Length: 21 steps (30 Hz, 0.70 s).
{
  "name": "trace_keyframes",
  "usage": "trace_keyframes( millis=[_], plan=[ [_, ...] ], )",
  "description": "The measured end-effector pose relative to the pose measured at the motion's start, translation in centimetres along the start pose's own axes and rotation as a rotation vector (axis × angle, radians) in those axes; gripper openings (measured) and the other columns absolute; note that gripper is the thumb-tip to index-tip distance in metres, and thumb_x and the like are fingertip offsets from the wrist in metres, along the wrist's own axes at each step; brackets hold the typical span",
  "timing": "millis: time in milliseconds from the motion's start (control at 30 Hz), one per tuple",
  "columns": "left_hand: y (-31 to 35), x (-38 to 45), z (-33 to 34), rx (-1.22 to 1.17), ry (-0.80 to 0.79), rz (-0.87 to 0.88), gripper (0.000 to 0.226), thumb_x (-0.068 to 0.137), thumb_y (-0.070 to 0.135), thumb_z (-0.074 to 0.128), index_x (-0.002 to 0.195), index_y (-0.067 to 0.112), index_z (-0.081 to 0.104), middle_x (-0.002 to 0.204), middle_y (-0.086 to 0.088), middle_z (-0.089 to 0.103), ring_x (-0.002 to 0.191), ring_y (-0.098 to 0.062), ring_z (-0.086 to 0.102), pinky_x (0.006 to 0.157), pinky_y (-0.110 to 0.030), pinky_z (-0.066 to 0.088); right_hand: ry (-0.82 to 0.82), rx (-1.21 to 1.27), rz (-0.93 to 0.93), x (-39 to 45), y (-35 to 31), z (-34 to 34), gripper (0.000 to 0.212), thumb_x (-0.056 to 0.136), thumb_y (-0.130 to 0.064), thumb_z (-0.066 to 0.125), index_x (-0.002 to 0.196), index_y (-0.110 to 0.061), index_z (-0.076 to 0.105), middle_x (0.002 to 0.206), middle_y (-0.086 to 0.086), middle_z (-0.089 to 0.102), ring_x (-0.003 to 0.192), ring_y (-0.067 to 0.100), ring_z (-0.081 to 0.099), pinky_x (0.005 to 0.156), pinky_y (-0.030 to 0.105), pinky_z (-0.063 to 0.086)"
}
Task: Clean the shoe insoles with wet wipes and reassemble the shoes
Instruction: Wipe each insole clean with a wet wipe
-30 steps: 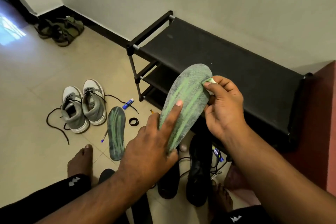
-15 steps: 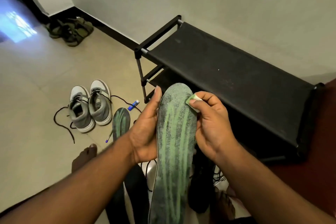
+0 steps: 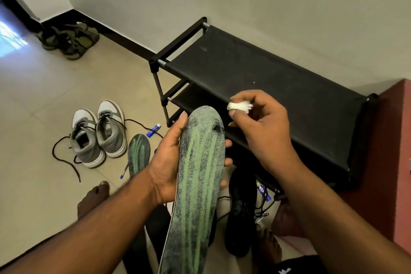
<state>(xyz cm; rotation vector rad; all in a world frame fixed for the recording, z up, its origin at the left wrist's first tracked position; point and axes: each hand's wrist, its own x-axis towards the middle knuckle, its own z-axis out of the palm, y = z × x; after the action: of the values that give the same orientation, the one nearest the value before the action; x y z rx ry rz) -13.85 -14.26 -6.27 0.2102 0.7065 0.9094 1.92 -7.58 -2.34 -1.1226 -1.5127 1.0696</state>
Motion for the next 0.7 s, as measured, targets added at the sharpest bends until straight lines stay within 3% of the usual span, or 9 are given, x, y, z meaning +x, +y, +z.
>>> trace_keyframes(
  millis=[100,200,367,567,700],
  plan=[
    [-0.5,-0.4,0.5,0.016,-0.04,-0.056,0.087,0.086,0.076,0.032,0.119,0.005,0.07,0.128,-0.023,0.054,0.108,-0.039,0.048,0.086,-0.049,0.043,-0.103,-0.354,-0.365,0.2,0.1,-0.9,0.025,0.08,0.004,0.068,0.1,-0.011,0.072,0.097,-0.007,0.071,0.091,0.004,0.065,0.08,0.022,0.052],
    [-0.5,-0.5,0.8,0.07,-0.056,-0.101,0.083,0.086,0.072,0.032,0.114,0.005,0.072,0.129,-0.024,0.046,0.108,-0.038,0.047,0.084,-0.048,0.044,-0.115,-0.5,-0.55,0.2,0.3,-1.3,0.02,0.079,0.0,0.07,0.096,-0.009,0.074,0.097,-0.002,0.072,0.094,0.011,0.067,0.083,0.033,0.053],
    [-0.1,-0.1,1.4,0.084,-0.093,-0.145,0.076,0.086,0.073,0.042,0.118,0.011,0.071,0.114,-0.015,0.067,0.103,-0.039,0.06,0.086,-0.054,0.049,-0.135,-0.587,-0.725,0.6,-0.1,-0.8,0.01,0.082,-0.009,0.07,0.091,-0.009,0.075,0.098,0.002,0.071,0.091,0.023,0.064,0.081,0.032,0.047],
    [0.0,0.5,1.4,0.055,-0.139,-0.233,0.087,0.075,0.077,0.051,0.132,0.012,0.061,0.111,-0.021,0.063,0.097,-0.043,0.063,0.077,-0.055,0.053,-0.212,-0.658,-0.872,0.7,0.9,-1.3,0.01,0.087,-0.012,0.07,0.092,-0.006,0.075,0.097,0.006,0.071,0.086,0.029,0.062,0.07,0.045,0.048],
    [0.1,0.8,1.4,0.062,-0.205,-0.254,0.089,0.076,0.08,0.044,0.136,0.016,0.058,0.114,-0.02,0.064,0.1,-0.044,0.061,0.082,-0.056,0.05,-0.173,-0.688,-0.926,0.3,1.3,-1.7,0.011,0.09,-0.015,0.07,0.091,-0.007,0.076,0.099,0.004,0.072,0.085,0.031,0.061,0.067,0.046,0.047]
  ],
)
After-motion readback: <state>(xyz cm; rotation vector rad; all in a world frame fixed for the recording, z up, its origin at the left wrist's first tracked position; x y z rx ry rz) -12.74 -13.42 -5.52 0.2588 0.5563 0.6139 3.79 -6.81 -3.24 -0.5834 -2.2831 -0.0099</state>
